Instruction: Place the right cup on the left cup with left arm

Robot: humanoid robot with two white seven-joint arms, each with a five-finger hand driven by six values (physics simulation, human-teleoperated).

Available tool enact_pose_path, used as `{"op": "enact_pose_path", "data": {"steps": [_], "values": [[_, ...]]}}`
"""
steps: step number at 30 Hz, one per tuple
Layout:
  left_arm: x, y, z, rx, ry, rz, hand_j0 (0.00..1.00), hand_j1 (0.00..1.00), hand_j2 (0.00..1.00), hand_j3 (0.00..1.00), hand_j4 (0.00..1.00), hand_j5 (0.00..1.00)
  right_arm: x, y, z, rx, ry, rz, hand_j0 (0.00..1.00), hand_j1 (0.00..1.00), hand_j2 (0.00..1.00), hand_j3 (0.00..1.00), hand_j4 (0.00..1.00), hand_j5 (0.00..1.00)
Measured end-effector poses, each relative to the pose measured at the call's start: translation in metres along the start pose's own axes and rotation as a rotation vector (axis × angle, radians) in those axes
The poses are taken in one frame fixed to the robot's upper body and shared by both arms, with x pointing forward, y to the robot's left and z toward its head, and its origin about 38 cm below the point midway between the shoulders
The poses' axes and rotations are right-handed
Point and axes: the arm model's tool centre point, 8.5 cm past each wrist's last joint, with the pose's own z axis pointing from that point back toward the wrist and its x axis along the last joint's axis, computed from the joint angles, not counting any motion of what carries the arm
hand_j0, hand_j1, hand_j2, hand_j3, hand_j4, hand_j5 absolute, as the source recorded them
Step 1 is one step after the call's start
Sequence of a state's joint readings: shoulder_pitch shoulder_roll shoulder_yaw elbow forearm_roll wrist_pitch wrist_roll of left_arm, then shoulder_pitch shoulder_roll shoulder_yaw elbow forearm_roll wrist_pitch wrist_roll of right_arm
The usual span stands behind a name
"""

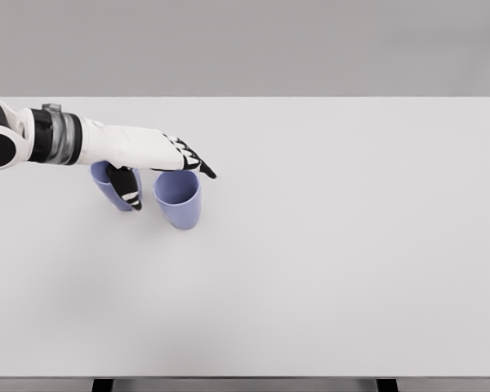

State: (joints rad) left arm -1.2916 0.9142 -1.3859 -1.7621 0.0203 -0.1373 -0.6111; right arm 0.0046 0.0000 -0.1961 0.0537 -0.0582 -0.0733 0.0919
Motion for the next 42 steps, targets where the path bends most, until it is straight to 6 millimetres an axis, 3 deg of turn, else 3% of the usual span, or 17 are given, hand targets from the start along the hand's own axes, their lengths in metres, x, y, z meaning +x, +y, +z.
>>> {"op": "enact_pose_path", "data": {"steps": [42], "values": [[-0.004,-0.01,-0.036,-0.029,0.01,-0.012,1.0,1.0,1.0,1.0,1.0,1.0,0.0,0.0,0.0,0.0,0.0,0.0,1.0,1.0,1.0,1.0,1.0,1.0]]}}
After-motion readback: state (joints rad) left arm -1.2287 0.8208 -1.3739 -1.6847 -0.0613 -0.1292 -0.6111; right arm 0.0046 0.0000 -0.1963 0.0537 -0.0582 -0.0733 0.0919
